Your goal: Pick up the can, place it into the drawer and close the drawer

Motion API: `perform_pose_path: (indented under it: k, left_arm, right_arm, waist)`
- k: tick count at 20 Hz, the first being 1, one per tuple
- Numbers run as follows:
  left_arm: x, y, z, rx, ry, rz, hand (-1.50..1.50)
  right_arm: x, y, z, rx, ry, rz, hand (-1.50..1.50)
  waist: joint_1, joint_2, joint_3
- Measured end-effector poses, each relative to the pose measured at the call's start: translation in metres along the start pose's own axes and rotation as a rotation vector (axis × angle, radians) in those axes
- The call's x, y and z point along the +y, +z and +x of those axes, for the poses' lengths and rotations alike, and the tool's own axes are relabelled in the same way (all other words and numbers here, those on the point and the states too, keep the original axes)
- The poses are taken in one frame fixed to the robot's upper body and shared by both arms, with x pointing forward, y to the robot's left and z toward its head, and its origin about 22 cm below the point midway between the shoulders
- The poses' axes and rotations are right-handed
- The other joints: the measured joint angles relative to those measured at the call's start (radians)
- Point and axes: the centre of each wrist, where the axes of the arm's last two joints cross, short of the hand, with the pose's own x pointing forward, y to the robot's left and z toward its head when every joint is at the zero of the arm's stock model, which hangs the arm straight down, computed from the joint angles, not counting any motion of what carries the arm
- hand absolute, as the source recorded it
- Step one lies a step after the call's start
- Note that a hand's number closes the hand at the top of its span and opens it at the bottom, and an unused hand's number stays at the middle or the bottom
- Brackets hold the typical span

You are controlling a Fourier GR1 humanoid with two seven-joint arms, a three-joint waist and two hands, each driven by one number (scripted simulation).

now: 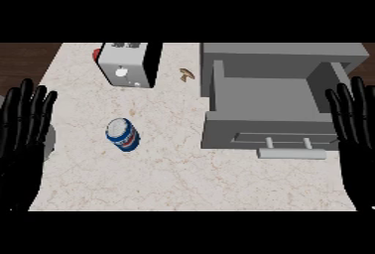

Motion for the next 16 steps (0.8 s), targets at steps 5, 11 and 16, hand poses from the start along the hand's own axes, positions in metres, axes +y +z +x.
perform_pose_path:
  k: [5,11,16]
  left_arm:
    - [0.011,-0.007,-0.007,-0.021,0.141,-0.190,-1.50]
    - [0.037,-0.009,-0.028,0.211,0.159,-0.394,-1.50]
    - [0.077,-0.013,-0.028,0.303,0.182,-0.462,-1.50]
  right_arm:
    - [0.003,0.000,0.002,0.017,-0.001,0.016,-1.50]
    - [-0.012,0.017,-0.012,0.241,0.030,-0.153,-1.50]
    - [-0.031,0.033,-0.010,0.325,0.056,-0.220,-1.50]
  waist:
    - [-0.012,0.015,0.011]
    - [-0.029,0.023,0.016]
    - [-0.018,0.020,0.017]
